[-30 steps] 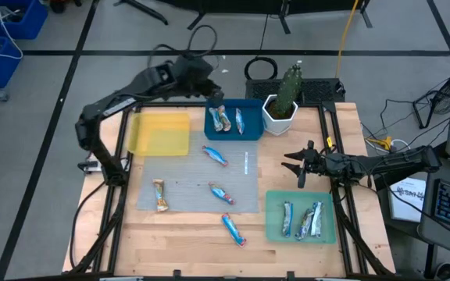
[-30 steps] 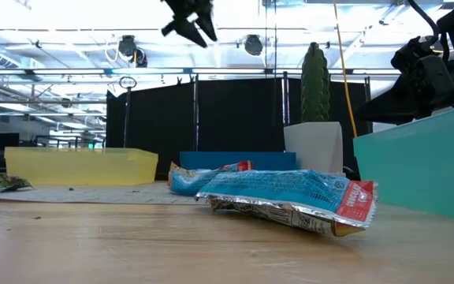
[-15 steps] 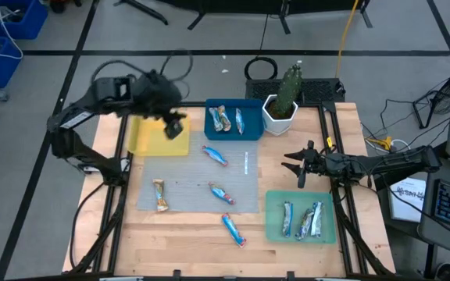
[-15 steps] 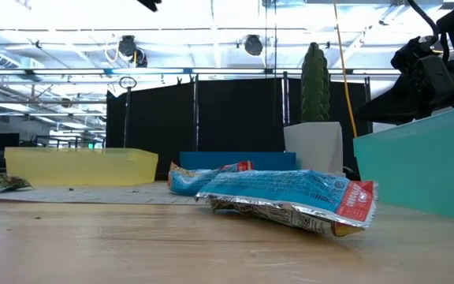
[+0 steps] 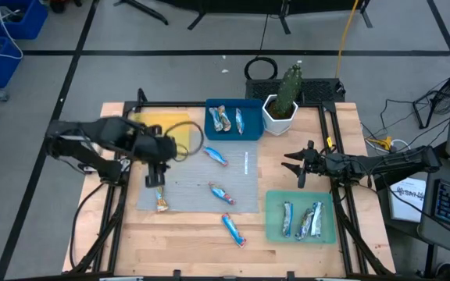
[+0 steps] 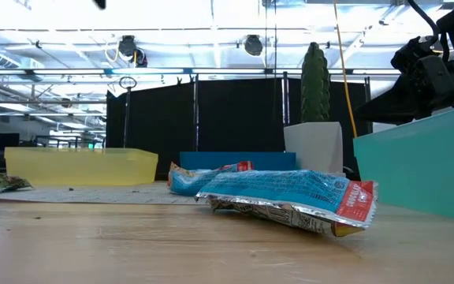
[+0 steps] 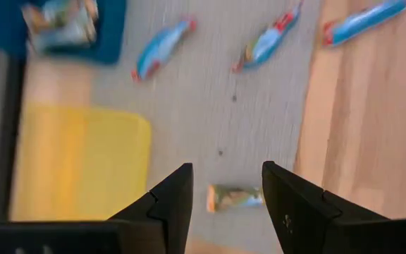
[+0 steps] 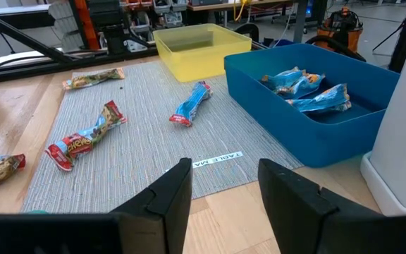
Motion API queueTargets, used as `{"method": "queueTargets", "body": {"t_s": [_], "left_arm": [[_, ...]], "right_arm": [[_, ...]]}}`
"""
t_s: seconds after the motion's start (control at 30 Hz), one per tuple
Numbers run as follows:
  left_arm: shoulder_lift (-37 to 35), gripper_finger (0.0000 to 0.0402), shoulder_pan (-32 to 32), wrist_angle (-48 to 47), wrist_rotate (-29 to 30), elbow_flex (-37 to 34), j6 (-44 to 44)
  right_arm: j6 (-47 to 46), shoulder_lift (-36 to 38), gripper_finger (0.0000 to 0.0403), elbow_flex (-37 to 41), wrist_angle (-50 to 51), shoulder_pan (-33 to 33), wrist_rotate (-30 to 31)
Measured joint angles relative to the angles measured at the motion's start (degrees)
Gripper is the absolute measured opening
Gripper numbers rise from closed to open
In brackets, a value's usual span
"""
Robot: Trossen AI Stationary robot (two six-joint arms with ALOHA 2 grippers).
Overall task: Pick and place Granola Bars by type
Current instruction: Put the yellow granola bar into the blue bin
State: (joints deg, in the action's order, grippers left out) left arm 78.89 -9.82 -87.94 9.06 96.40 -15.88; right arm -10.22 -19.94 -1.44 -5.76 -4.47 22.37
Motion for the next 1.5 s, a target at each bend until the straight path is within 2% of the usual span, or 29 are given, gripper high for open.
{"method": "queueTargets", "body": {"t_s": [0.2,0.37,0.57,0.77,0.97,1.2,1.5], "left_arm": [[-0.9,0.0175,-5.0,3.2,-0.1,-12.4,-18.2],[-1.7,0.0175,-6.3,6.9,0.0,-21.7,-37.6],[-1.7,0.0175,-8.7,10.4,0.4,-30.9,-55.4],[-1.7,0.0175,-9.0,13.5,0.8,-37.9,-69.5],[-1.7,0.0175,-9.0,15.2,2.5,-41.5,-83.7],[-1.7,0.0175,-9.0,16.3,3.3,-44.5,-92.3],[-0.6,0.0175,-9.8,28.0,3.2,-52.5,-100.8]], "right_arm": [[0.0,0.0,0.0157,0.0,0.0,0.0,0.0],[0.0,0.0,0.0157,0.0,0.0,0.0,0.0],[0.0,0.0,0.0157,0.0,0.0,0.0,0.0],[0.0,0.0,0.0157,0.0,0.0,0.0,0.0],[0.0,0.0,0.0157,0.0,0.0,0.0,0.0],[0.0,0.0,0.0157,0.0,0.0,0.0,0.0],[0.0,0.0,0.0157,0.0,0.0,0.0,0.0]]}}
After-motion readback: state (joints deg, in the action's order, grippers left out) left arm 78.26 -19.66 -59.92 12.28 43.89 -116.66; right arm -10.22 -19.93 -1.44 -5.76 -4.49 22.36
